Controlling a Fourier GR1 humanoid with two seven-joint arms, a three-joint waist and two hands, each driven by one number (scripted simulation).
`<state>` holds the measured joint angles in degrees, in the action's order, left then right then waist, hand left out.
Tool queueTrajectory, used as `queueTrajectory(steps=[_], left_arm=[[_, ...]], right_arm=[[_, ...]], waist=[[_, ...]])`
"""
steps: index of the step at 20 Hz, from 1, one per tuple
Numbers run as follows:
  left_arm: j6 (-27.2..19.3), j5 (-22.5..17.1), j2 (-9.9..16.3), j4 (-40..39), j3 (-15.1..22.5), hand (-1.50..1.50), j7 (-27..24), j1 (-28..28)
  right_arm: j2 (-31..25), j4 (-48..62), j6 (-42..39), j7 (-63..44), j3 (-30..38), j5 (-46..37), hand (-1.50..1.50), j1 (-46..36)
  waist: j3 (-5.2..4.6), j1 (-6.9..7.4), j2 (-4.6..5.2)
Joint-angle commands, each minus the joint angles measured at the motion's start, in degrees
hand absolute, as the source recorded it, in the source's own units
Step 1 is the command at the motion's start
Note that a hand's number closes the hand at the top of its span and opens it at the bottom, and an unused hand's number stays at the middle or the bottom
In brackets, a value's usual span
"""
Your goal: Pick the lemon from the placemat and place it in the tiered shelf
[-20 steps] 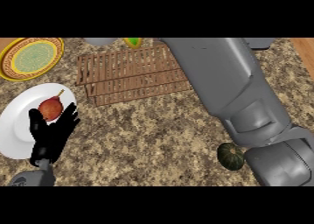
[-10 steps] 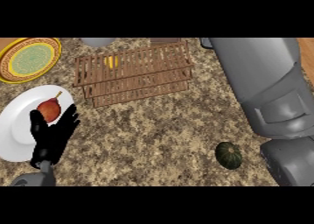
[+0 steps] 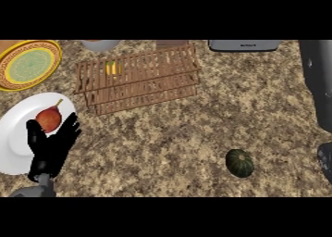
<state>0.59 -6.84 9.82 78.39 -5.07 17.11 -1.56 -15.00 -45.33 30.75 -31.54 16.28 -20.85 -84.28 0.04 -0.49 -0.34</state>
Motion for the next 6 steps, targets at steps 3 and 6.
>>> queueTrajectory(steps=[3, 6], left_arm=[[2.1, -1.2, 1.6, -0.8, -1.4, 0.0, -0.2, 0.0], [0.4, 0.3, 0.7, -0.6, -0.6, 0.0, 0.7, -0.6]], right_arm=[[-4.2, -12.6, -8.1, -1.3, 1.7, 6.0, -1.5, 10.7], [-8.4, -16.6, -12.9, -3.0, 2.5, 8.4, -1.5, 12.5]], waist=[[-0.01, -0.33, 0.01], [-0.03, -0.02, 0.14]])
